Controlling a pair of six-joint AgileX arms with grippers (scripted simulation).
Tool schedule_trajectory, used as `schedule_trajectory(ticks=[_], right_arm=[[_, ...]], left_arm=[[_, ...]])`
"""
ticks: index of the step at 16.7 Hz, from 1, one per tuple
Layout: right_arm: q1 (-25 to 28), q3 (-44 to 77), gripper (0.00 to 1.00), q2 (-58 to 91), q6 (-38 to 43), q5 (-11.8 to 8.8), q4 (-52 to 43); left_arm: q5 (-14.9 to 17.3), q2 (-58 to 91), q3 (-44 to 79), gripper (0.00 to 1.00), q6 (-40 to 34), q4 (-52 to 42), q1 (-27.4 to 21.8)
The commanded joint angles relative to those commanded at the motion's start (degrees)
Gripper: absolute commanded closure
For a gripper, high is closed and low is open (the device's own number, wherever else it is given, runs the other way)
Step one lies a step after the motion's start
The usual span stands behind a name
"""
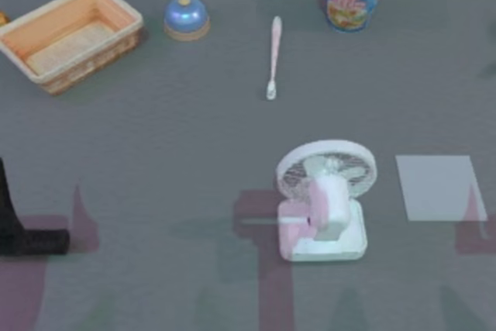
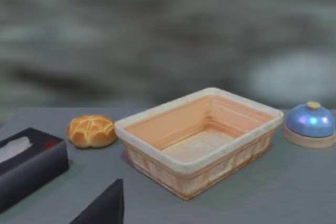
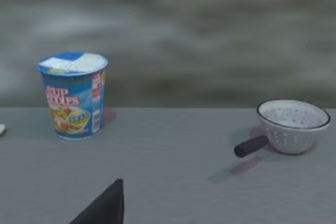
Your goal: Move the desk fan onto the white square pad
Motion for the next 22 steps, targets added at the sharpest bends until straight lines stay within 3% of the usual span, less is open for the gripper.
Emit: schedule_trajectory(ticks=[4, 9, 22], right_arm=[[0.8, 1.6, 0.00, 1.7, -1.2, 0.0, -1.7], [6.3, 15.6, 0.00, 16.8, -9.5, 0.2, -15.3], [29.0, 90.8, 0.00, 90.8, -40.8, -0.2, -65.0]], left_arm=[[0.0, 0.0, 0.0, 0.00, 0.0, 0.0, 0.0], [0.0, 0.0, 0.0, 0.00, 0.0, 0.0, 0.0], [0.0, 0.0, 0.0, 0.00, 0.0, 0.0, 0.0]])
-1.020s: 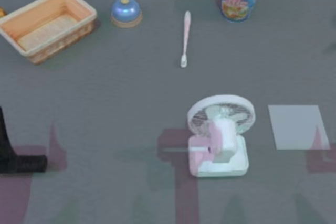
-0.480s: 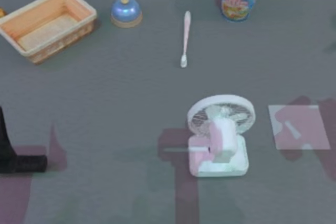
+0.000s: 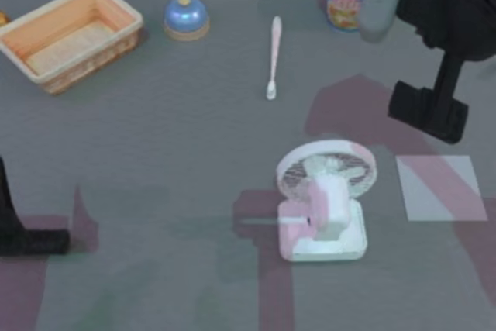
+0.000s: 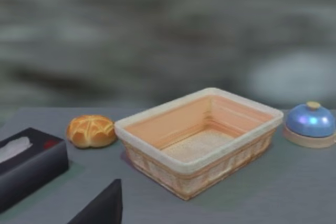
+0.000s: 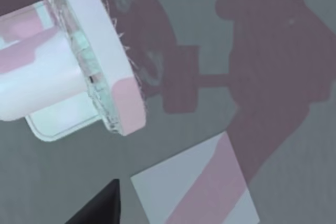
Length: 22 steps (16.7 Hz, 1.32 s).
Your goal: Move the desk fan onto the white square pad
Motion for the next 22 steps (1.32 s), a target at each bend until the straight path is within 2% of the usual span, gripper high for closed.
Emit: schedule_trajectory(ticks=[5, 9, 16, 22], right_arm=[[6.4, 18.1, 0.00, 20.5, -9.2, 0.2, -15.4], [8.8, 24.8, 0.00, 27.9, -12.6, 0.4, -21.6], [8.8, 24.0, 0.00, 28.0, -12.8, 0.4, -20.7], [9.0, 13.0, 0.00, 27.2, -12.7, 0.4, -10.8]], left_arm=[[0.0, 0.0, 0.0, 0.00, 0.0, 0.0, 0.0], [0.0, 0.0, 0.0, 0.00, 0.0, 0.0, 0.0], [0.0, 0.0, 0.0, 0.00, 0.0, 0.0, 0.0], [0.0, 0.0, 0.0, 0.00, 0.0, 0.0, 0.0]])
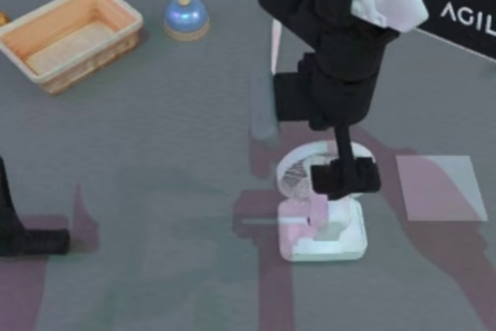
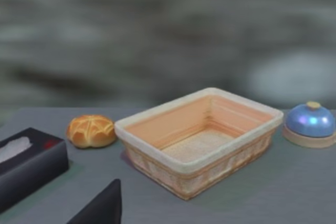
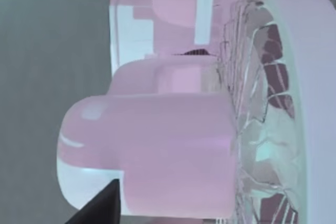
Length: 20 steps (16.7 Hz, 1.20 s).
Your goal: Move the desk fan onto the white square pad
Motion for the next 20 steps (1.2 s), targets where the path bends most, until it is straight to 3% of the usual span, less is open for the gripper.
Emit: schedule_trajectory(ticks=[5, 18, 20], right_arm=[[0.0, -0.8, 0.00, 0.0, 0.0, 0.0, 0.8], [0.0, -0.8, 0.98, 0.0, 0.0, 0.0, 0.8], [0.0, -0.8, 1.00, 0.0, 0.0, 0.0, 0.8]], left_arm=[[0.0, 0.0, 0.0, 0.00, 0.0, 0.0, 0.0], [0.0, 0.0, 0.0, 0.00, 0.0, 0.0, 0.0], [0.0, 0.0, 0.0, 0.00, 0.0, 0.0, 0.0]])
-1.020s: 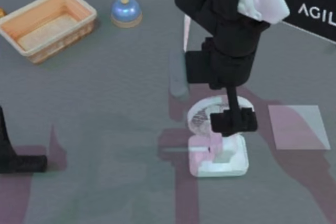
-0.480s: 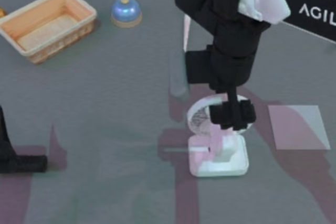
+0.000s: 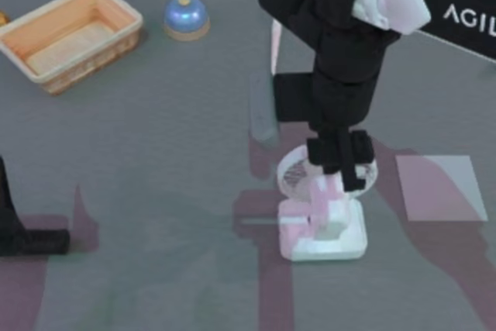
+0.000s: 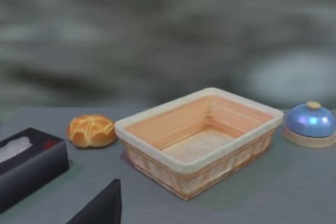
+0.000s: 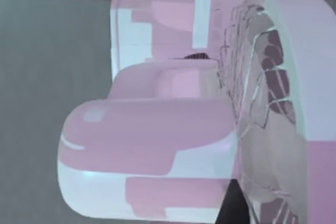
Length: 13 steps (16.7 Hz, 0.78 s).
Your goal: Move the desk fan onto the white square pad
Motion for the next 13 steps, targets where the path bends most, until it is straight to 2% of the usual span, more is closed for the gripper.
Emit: schedule_trajectory(ticks=[8, 13], right_arm=[[-0.1, 0.2, 1.00, -0.4, 0.0, 0.0, -0.2], [0.2, 9.4, 1.00, 0.5, -0.1, 0.1, -8.3]], left_arm=[[0.0, 0.0, 0.0, 0.00, 0.0, 0.0, 0.0], [0.0, 0.0, 0.0, 0.00, 0.0, 0.0, 0.0]])
